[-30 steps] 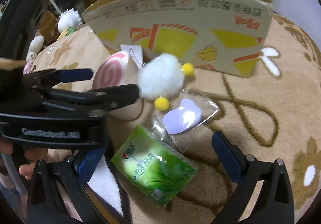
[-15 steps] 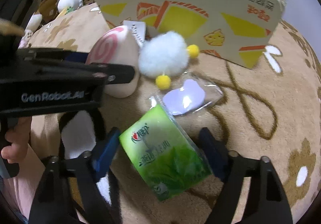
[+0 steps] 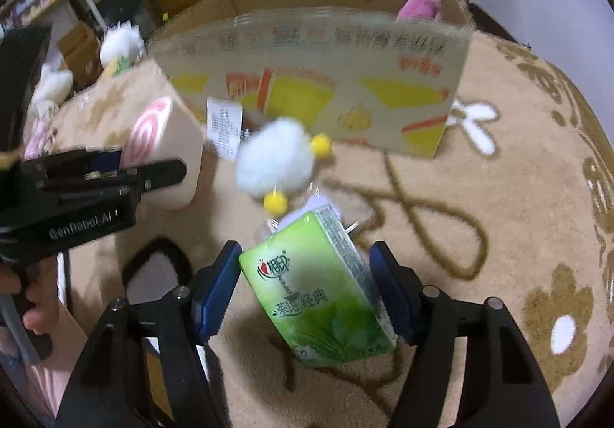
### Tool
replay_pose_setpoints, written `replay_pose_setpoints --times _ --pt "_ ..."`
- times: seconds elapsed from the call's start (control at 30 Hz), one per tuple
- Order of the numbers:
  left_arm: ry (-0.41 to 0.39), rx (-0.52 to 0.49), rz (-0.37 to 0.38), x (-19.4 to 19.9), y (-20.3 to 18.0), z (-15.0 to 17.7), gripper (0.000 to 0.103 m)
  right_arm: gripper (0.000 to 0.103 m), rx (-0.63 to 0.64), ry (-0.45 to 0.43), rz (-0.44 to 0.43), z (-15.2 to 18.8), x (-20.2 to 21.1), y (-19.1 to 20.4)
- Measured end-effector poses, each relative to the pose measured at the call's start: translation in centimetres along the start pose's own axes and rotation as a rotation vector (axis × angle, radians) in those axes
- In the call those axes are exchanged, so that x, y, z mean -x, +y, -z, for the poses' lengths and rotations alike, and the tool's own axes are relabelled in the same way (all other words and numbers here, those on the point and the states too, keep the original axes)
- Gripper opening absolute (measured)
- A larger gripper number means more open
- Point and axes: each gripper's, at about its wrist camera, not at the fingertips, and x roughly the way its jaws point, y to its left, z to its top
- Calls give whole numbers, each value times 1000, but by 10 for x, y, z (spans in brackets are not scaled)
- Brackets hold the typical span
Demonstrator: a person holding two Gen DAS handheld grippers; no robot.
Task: Organize soft objects
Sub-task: 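Lift the swirl cushion with the left gripper while the right carries the green tissue pack over the box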
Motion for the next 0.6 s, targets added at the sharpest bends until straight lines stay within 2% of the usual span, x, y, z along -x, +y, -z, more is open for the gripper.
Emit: replay_pose_setpoints --times 0.1,0.2,0.4,0.6 --pt "-56 -10 -19 11 -4 -2 47 72 -11 -69 3 -5 14 -2" --pt "-146 -21 -37 29 -13 -1 47 72 -33 -126 -9 -10 27 -8" --pt "-331 -6 -50 72 -7 -5 47 72 -63 -247 -30 -17 52 -12" --pt "-452 -17 -91 97 -2 -8 47 72 -48 -390 -30 -25 81 -13"
